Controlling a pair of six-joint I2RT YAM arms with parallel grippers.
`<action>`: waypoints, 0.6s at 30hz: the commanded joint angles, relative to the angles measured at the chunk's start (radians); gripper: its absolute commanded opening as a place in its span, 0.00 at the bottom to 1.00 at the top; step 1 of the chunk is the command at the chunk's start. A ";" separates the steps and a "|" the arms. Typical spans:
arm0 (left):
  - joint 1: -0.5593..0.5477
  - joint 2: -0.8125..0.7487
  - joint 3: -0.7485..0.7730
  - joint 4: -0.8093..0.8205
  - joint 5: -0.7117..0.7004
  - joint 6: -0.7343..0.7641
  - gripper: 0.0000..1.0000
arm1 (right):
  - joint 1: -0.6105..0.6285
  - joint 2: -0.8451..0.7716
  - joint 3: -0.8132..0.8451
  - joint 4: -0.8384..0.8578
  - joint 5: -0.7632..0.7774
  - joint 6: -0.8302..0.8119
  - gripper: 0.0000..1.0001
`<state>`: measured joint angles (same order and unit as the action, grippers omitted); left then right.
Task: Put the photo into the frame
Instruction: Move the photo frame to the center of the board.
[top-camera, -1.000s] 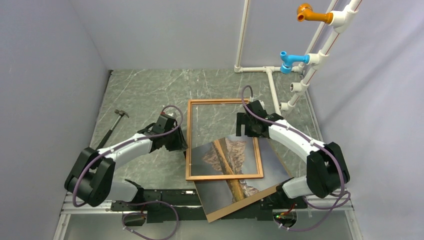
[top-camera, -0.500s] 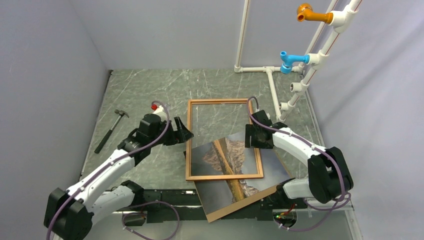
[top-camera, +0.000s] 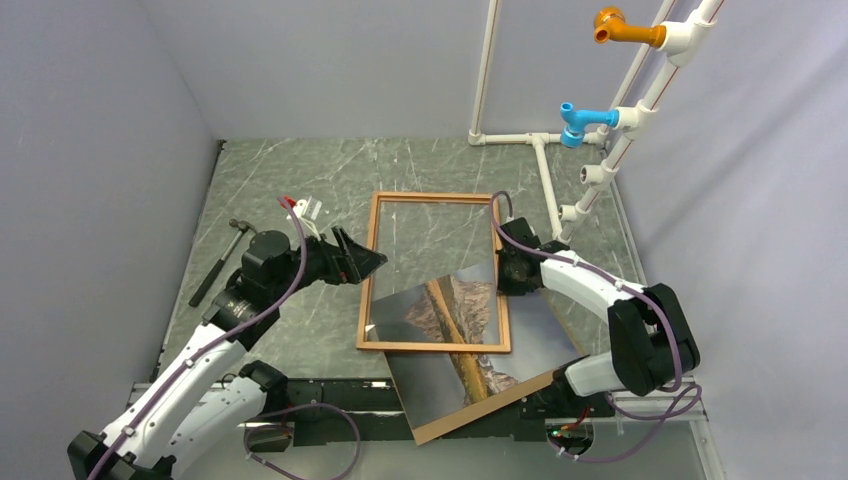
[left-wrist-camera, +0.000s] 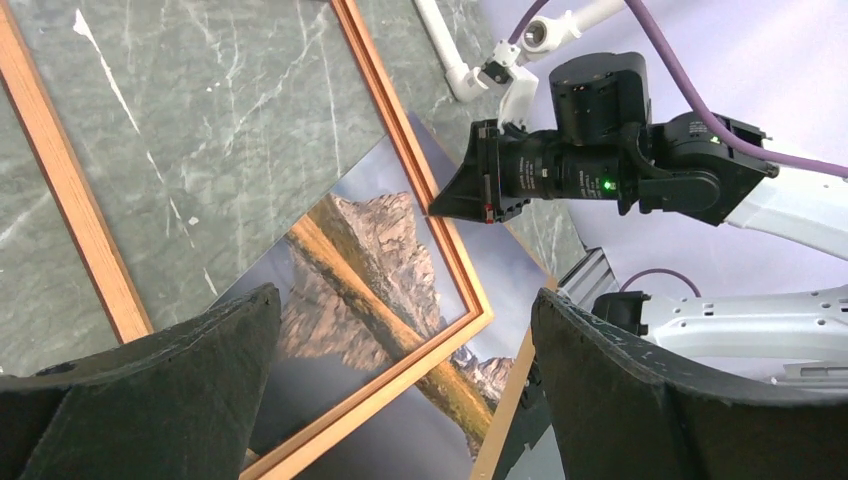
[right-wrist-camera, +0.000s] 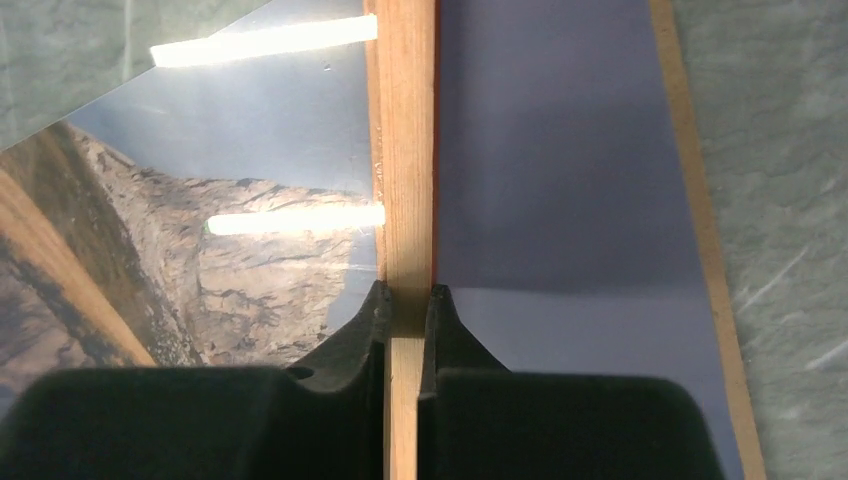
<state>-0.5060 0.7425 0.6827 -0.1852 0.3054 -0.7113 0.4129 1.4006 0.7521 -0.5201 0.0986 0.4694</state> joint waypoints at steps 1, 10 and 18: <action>-0.005 -0.027 0.050 -0.023 -0.024 0.019 0.98 | 0.003 -0.009 0.024 -0.023 -0.010 0.010 0.00; -0.005 -0.008 0.050 -0.039 -0.034 0.013 0.98 | 0.026 -0.025 0.112 -0.017 -0.090 0.064 0.00; -0.005 -0.004 0.049 -0.038 -0.035 0.014 0.98 | 0.091 0.109 0.242 0.006 -0.093 0.129 0.00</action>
<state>-0.5060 0.7433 0.6964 -0.2386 0.2821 -0.7101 0.4797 1.4635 0.9043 -0.5781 0.0467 0.5358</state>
